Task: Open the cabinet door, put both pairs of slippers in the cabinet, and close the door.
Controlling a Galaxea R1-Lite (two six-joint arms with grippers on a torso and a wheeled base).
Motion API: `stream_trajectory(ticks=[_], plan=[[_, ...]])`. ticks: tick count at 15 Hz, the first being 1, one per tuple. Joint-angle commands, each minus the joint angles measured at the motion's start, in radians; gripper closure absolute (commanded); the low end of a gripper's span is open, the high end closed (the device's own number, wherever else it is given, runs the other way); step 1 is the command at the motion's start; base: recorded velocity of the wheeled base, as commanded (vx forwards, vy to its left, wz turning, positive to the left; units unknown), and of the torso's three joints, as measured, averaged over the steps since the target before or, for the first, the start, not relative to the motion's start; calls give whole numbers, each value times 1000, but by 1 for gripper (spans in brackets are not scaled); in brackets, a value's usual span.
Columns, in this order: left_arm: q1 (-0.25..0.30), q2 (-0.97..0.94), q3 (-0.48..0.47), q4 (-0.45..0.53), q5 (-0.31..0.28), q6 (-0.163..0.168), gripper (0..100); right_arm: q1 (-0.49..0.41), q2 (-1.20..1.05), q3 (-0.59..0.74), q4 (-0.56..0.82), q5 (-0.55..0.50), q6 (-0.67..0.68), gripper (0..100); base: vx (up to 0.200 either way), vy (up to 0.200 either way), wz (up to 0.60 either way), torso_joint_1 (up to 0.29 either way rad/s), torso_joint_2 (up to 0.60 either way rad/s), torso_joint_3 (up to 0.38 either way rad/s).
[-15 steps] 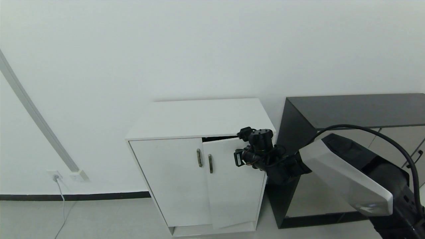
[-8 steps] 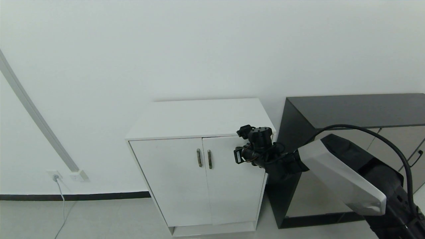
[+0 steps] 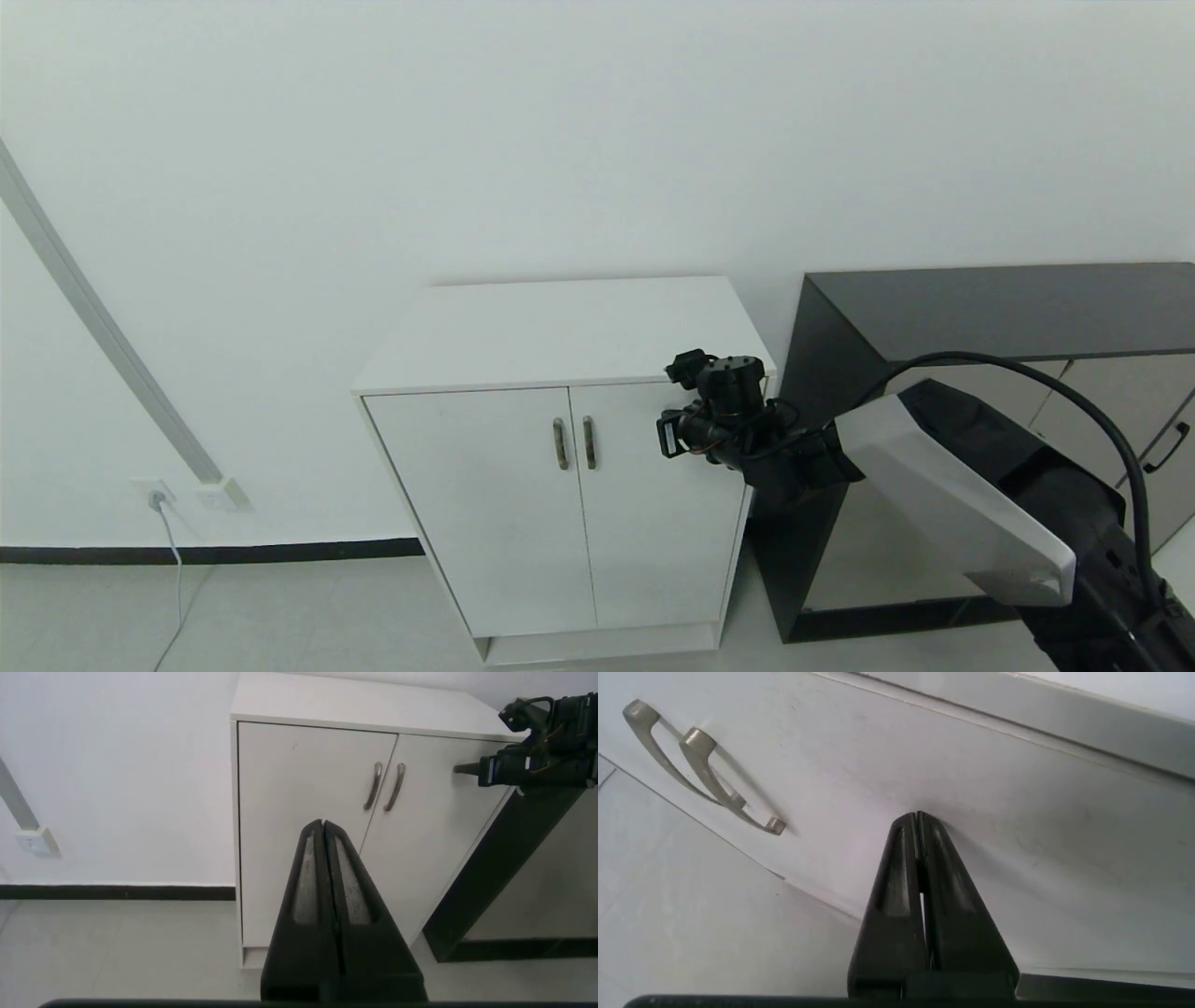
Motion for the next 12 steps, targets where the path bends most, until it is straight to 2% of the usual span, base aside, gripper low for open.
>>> stream_trajectory(ticks=[1, 8, 10, 12], plan=[[0, 0, 0, 0, 0, 0, 100, 0, 1, -1, 0, 0, 0, 100, 0, 0, 0, 0, 0, 0], [0, 0, 0, 0, 0, 0, 100, 0, -8, -9, 19, -3, 0, 100, 0, 0, 0, 0, 0, 0], [0, 1, 0, 0, 0, 0, 100, 4, -50, 42, 15, -54, 0, 100, 0, 0, 0, 0, 0, 0], [0, 0, 0, 0, 0, 0, 100, 15, -142, 157, -8, -68, 0, 100, 0, 0, 0, 0, 0, 0]])
